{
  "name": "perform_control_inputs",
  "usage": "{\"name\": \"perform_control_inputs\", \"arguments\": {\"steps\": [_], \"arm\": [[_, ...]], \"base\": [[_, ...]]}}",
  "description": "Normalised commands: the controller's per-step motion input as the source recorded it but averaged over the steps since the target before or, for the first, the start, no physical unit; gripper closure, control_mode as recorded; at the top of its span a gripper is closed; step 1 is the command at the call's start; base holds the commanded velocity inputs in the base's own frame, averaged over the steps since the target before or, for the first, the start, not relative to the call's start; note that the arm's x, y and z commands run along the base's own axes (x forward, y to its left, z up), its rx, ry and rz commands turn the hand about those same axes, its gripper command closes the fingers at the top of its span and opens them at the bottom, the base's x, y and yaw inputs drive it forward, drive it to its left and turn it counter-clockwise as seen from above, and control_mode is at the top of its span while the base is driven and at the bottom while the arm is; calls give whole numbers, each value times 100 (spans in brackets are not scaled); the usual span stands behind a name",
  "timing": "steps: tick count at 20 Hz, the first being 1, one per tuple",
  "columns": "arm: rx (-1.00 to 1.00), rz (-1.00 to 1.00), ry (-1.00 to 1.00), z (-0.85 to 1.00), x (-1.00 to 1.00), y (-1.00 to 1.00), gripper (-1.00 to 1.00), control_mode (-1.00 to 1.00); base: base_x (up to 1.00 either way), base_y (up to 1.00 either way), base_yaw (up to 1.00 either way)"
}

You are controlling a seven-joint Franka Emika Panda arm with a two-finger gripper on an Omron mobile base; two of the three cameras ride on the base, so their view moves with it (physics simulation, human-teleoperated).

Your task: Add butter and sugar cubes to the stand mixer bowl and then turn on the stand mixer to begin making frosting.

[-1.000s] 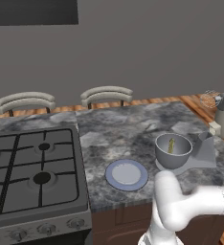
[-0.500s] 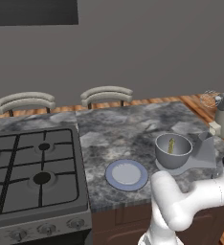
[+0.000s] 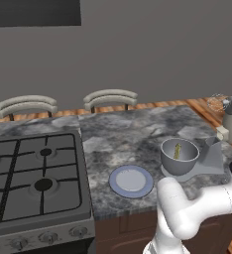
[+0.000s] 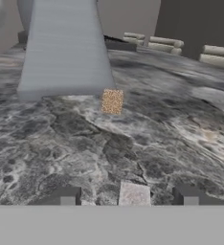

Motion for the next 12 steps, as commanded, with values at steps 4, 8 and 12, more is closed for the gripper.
{"name": "perform_control_inputs", "arguments": {"steps": [4,8,12], "arm": [[0,0,-1,-47,-41,24,100,-100],[-1,0,0,-55,-37,34,100,-100],[0,0,0,-44,-34,31,100,-100]], "base": [[0,0,0],[0,0,0],[0,0,0]]}}
